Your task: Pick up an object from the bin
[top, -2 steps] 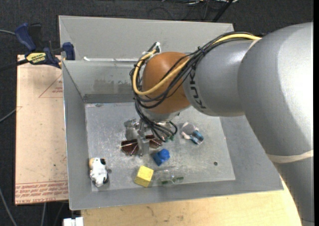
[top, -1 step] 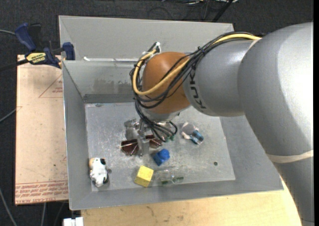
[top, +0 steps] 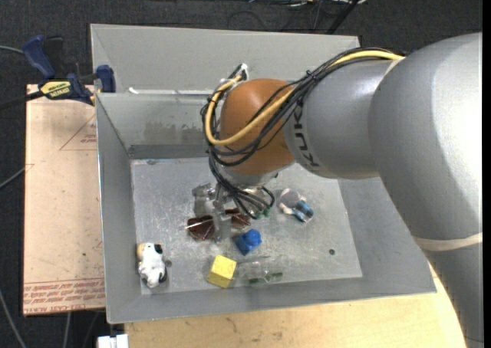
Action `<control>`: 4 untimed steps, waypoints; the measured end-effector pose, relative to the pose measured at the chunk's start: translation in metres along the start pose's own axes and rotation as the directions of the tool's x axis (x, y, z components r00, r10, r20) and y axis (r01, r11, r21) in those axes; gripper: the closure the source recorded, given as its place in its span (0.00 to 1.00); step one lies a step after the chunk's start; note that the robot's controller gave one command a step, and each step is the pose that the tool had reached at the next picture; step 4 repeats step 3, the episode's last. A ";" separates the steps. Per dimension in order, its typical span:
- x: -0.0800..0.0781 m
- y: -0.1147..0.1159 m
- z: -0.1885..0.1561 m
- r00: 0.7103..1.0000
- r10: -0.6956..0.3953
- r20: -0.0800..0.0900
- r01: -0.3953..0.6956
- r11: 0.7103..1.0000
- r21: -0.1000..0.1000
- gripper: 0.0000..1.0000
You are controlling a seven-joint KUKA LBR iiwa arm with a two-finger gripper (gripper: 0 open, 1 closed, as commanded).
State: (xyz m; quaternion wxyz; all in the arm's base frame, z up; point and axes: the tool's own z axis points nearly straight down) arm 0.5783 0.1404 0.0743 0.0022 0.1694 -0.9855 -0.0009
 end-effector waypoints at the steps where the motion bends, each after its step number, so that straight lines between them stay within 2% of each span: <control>1: 0.001 0.000 -0.021 1.000 0.000 -0.004 0.000 1.000 0.000 1.00; 2: -0.001 0.000 -0.039 1.000 0.001 0.007 -0.001 1.000 0.002 1.00; 4: -0.002 0.000 -0.047 1.000 0.001 0.010 -0.001 1.000 0.002 1.00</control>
Offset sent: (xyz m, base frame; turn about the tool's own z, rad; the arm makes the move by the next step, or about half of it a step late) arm 0.0001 -0.0001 0.0559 0.0000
